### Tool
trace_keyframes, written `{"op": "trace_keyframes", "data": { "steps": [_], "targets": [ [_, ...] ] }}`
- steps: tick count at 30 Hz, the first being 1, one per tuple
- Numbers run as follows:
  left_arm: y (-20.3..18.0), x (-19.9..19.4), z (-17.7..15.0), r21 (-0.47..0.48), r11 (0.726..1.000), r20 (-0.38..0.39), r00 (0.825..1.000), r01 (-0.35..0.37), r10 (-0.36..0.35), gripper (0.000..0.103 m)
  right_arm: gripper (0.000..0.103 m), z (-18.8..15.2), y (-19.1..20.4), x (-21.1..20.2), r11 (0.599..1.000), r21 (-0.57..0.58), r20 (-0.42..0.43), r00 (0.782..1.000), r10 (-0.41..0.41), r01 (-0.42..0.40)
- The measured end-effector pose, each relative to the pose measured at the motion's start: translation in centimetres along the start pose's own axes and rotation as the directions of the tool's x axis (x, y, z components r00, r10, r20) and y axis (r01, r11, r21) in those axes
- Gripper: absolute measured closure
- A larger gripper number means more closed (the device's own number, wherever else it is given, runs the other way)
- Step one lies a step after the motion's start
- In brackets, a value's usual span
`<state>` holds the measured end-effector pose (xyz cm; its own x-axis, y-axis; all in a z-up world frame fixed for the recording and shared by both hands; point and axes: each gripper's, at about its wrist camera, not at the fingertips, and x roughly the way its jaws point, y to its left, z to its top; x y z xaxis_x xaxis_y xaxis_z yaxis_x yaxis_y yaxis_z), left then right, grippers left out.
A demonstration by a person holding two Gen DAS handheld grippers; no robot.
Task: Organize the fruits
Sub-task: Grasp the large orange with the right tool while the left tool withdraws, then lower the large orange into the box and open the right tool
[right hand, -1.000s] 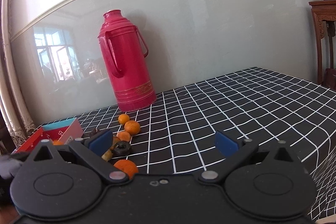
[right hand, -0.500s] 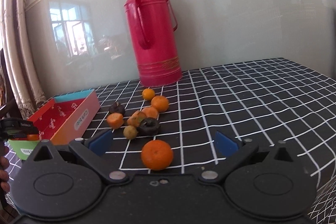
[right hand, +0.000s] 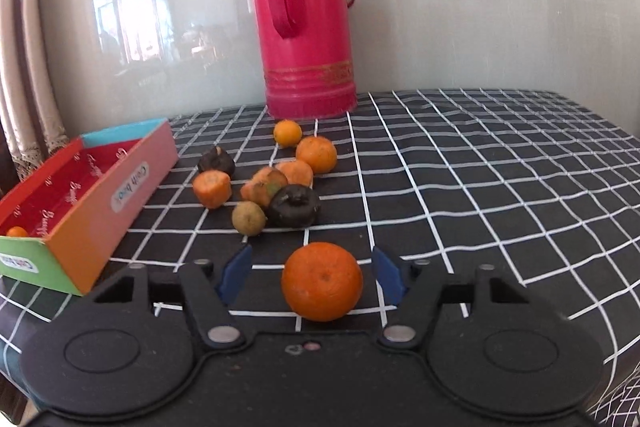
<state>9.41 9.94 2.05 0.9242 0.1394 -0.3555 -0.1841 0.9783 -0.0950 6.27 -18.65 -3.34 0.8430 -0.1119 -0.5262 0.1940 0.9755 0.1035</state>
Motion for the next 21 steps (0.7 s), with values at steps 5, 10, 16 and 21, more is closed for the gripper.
{"op": "trace_keyframes", "data": {
  "steps": [5, 10, 16, 21],
  "targets": [
    [3.3, -0.1, 0.3, -0.090, 0.994, -0.006, 0.998, -0.064, 0.064, 0.000, 0.069, -0.3, 0.0, 0.3, 1.000, 0.009, -0.011, 1.000, -0.014, 0.014],
    [6.2, 0.1, 0.4, -0.164, 0.975, -0.012, 0.988, -0.153, 0.153, 0.000, 0.069, 0.0, 1.0, -0.6, 0.999, -0.011, 0.033, 0.999, 0.035, -0.035],
    [9.2, 0.5, 0.2, -0.237, 0.947, -0.045, 0.976, -0.217, 0.213, 0.000, 0.069, 1.7, 5.3, -2.5, 0.967, -0.127, 0.142, 0.961, 0.238, -0.221],
    [10.4, 0.3, -0.2, -0.238, 0.939, -0.038, 0.969, -0.248, 0.246, 0.000, 0.069, 2.9, 11.0, -1.9, 0.895, -0.239, 0.120, 0.903, 0.411, -0.376]
  ]
}}
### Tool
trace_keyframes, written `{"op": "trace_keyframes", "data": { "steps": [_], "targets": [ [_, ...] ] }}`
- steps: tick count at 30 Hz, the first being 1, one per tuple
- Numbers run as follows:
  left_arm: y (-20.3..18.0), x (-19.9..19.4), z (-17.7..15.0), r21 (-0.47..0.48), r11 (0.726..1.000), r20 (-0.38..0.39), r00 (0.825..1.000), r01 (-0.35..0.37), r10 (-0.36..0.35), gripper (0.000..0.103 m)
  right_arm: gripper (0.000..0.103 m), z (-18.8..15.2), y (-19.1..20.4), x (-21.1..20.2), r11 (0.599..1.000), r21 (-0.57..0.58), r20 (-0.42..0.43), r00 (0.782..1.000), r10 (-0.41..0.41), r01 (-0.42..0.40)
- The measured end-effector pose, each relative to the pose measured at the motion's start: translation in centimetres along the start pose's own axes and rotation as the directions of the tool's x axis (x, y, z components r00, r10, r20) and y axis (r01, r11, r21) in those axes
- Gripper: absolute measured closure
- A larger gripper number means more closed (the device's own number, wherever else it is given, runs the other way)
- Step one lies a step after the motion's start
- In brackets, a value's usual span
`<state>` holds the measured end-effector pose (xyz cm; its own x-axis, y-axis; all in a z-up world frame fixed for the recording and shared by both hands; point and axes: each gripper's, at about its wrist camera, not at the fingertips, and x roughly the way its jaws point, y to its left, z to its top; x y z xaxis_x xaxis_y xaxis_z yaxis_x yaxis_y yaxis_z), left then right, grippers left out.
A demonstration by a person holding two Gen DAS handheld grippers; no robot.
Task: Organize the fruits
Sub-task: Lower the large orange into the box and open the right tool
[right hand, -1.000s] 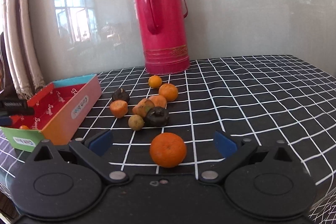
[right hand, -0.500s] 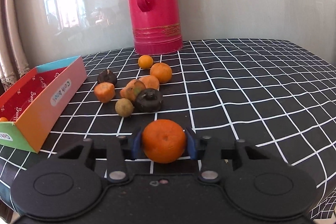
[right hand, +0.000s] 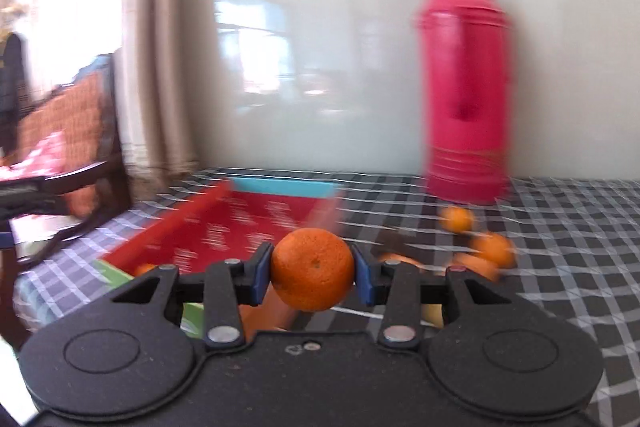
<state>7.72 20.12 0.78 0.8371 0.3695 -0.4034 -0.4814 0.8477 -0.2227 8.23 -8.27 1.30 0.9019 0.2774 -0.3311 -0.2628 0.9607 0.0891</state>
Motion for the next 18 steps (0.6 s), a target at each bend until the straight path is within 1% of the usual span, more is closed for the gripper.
{"op": "trace_keyframes", "data": {
  "steps": [3, 6, 9, 12, 14, 15, 16, 18],
  "targets": [
    [0.7, 0.0, 0.0, 0.003, 1.000, 0.004, 1.000, -0.012, 0.012, 0.000, 0.069, 0.6, 2.5, 2.2, 0.997, -0.035, -0.017, 0.998, 0.066, -0.067],
    [1.3, 0.0, 0.0, 0.006, 1.000, 0.010, 1.000, -0.023, 0.023, 0.000, 0.069, 0.5, 4.3, 4.7, 0.993, -0.063, -0.060, 0.993, 0.100, -0.104],
    [1.6, 0.1, 0.0, 0.012, 0.999, 0.010, 0.999, -0.032, 0.032, 0.000, 0.069, -0.1, 5.3, 6.3, 0.990, -0.063, -0.101, 0.987, 0.121, -0.128],
    [1.6, 0.2, 0.1, 0.018, 0.999, 0.012, 0.999, -0.036, 0.036, 0.000, 0.067, -0.6, 5.5, 6.7, 0.989, -0.060, -0.115, 0.985, 0.127, -0.135],
    [1.4, 0.2, 0.1, 0.025, 0.999, 0.015, 0.999, -0.037, 0.036, 0.000, 0.057, -0.5, 5.4, 6.4, 0.990, -0.057, -0.097, 0.988, 0.124, -0.130],
    [1.3, 0.2, 0.1, 0.029, 0.999, 0.016, 0.999, -0.036, 0.036, 0.000, 0.047, -0.3, 5.2, 5.9, 0.990, -0.055, -0.076, 0.990, 0.122, -0.127],
    [1.0, 0.2, 0.1, 0.033, 0.999, 0.016, 0.999, -0.034, 0.034, 0.000, 0.040, -0.2, 5.0, 5.6, 0.991, -0.054, -0.054, 0.992, 0.117, -0.119],
    [0.4, 0.2, 0.0, 0.044, 0.999, 0.014, 1.000, -0.023, 0.022, 0.000, 0.038, 0.2, 4.2, 4.4, 0.995, -0.051, -0.007, 0.996, 0.090, -0.091]
  ]
}}
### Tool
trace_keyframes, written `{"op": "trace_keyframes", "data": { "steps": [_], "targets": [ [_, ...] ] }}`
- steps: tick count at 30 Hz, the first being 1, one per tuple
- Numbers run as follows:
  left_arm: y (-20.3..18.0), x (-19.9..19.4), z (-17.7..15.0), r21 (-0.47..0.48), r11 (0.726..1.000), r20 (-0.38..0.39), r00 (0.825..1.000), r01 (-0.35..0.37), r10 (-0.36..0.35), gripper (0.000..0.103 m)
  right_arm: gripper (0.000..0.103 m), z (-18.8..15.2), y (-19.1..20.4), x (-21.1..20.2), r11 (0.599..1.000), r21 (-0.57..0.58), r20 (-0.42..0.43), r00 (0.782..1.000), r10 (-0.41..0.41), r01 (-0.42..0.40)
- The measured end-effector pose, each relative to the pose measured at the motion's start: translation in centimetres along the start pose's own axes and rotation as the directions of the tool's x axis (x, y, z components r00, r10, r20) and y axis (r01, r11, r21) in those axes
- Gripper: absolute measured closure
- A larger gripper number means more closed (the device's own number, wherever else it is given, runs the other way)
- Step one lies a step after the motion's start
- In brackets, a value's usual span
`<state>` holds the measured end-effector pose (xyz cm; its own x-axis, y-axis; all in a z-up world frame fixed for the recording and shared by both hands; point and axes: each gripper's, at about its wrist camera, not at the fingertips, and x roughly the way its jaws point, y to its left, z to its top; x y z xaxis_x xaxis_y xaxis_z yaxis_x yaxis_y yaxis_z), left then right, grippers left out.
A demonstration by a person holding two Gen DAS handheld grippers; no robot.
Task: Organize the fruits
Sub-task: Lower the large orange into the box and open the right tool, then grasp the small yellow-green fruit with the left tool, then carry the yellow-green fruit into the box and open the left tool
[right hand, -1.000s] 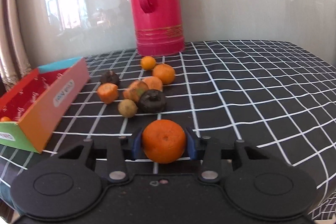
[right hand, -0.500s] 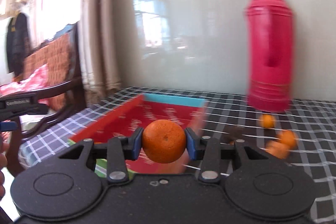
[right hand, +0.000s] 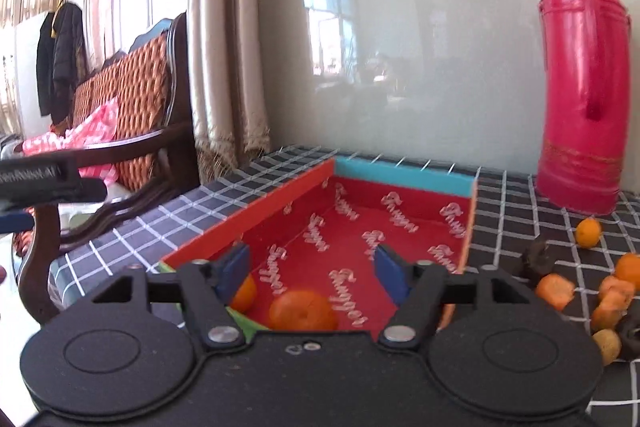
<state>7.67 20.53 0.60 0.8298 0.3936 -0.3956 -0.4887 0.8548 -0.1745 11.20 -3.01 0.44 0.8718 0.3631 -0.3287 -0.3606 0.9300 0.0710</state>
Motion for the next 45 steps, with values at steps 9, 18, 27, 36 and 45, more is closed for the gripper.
{"op": "trace_keyframes", "data": {
  "steps": [9, 18, 27, 36, 45],
  "targets": [
    [-6.9, -3.3, -1.5, 0.184, 0.967, 0.068, 0.979, 0.178, -0.193, 0.000, 0.007, 0.9, -7.9, -6.9, 0.931, 0.121, 0.147, 0.921, -0.361, 0.345],
    [-15.3, -7.7, -4.6, 0.344, 0.816, 0.019, 0.866, 0.464, -0.500, 0.000, 0.006, -0.8, -16.1, -11.0, 0.566, 0.219, -0.003, 0.581, -0.814, 0.794],
    [-24.0, -8.7, -10.2, 0.442, 0.656, -0.202, 0.781, 0.611, -0.591, 0.015, 0.006, -2.0, -17.9, -13.4, 0.489, 0.242, 0.038, 0.496, -0.868, 0.838],
    [-27.5, -6.5, -12.9, 0.445, 0.626, -0.328, 0.767, 0.640, -0.551, 0.043, 0.006, -2.4, -19.1, -15.7, 0.463, 0.268, 0.031, 0.472, -0.881, 0.845],
    [-28.3, -5.5, -13.5, 0.414, 0.627, -0.383, 0.751, 0.660, -0.537, 0.076, 0.006, -2.7, -19.9, -16.4, 0.467, 0.314, 0.011, 0.489, -0.872, 0.826]
  ]
}}
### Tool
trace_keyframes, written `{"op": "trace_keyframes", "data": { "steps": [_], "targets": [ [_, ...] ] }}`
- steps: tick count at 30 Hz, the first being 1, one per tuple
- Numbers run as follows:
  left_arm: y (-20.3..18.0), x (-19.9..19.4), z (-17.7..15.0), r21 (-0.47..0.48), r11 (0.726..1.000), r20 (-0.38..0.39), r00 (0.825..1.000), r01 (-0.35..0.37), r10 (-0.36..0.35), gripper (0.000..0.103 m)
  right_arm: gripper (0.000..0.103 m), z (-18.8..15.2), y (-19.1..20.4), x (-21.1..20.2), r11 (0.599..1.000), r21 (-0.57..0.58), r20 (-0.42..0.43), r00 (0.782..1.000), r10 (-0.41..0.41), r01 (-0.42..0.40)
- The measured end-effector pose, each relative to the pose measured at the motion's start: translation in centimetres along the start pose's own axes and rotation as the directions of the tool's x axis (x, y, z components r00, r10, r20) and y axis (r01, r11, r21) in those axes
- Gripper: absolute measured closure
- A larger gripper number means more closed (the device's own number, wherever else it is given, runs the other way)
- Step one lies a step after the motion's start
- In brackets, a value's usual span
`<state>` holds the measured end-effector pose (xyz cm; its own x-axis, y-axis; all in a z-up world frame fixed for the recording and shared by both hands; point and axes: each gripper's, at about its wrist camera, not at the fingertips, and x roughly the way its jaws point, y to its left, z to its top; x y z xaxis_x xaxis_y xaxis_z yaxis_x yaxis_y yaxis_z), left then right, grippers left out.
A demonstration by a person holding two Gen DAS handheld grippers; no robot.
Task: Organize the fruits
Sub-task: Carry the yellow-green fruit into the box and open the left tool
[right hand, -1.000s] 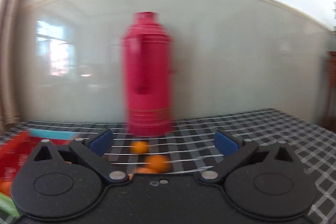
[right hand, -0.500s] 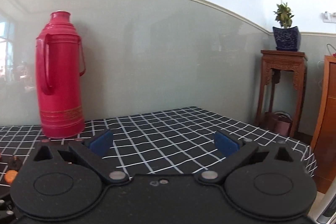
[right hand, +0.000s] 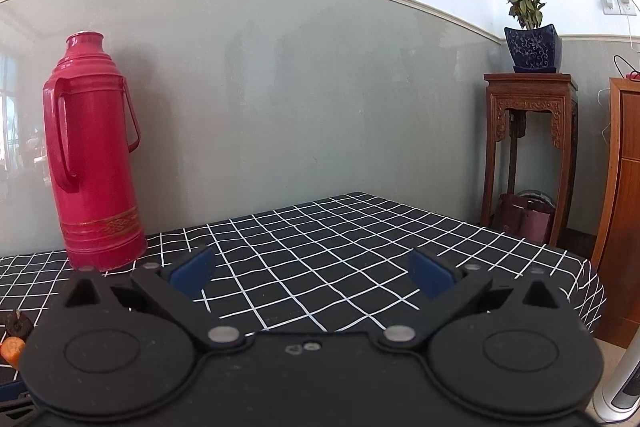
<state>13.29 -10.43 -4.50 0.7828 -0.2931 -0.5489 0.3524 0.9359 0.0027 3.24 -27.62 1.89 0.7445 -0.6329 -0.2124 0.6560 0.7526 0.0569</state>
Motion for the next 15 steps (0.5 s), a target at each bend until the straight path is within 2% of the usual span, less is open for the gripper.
{"op": "trace_keyframes", "data": {
  "steps": [3, 6, 10, 15],
  "targets": [
    [0.0, -0.2, 0.0, -0.003, 1.000, 0.008, 1.000, -0.011, 0.011, 0.076, 0.006, 0.0, 0.2, 0.0, 1.000, 0.000, -0.004, 1.000, 0.012, -0.012],
    [-0.1, -1.0, 0.2, 0.021, 0.998, 0.071, 0.996, -0.061, 0.060, 0.076, 0.006, 0.1, 0.6, -0.2, 1.000, -0.005, -0.002, 1.000, 0.030, -0.030],
    [0.6, -2.9, 0.6, 0.026, 0.990, 0.157, 0.979, -0.135, 0.130, 0.076, 0.006, 0.0, 1.1, -0.5, 0.999, -0.009, -0.001, 0.999, 0.045, -0.045],
    [3.4, -4.5, 1.1, -0.044, 0.976, 0.194, 0.956, -0.215, 0.220, 0.076, 0.006, -0.2, 2.0, -0.9, 0.997, -0.011, -0.007, 0.997, 0.078, -0.078]
  ]
}}
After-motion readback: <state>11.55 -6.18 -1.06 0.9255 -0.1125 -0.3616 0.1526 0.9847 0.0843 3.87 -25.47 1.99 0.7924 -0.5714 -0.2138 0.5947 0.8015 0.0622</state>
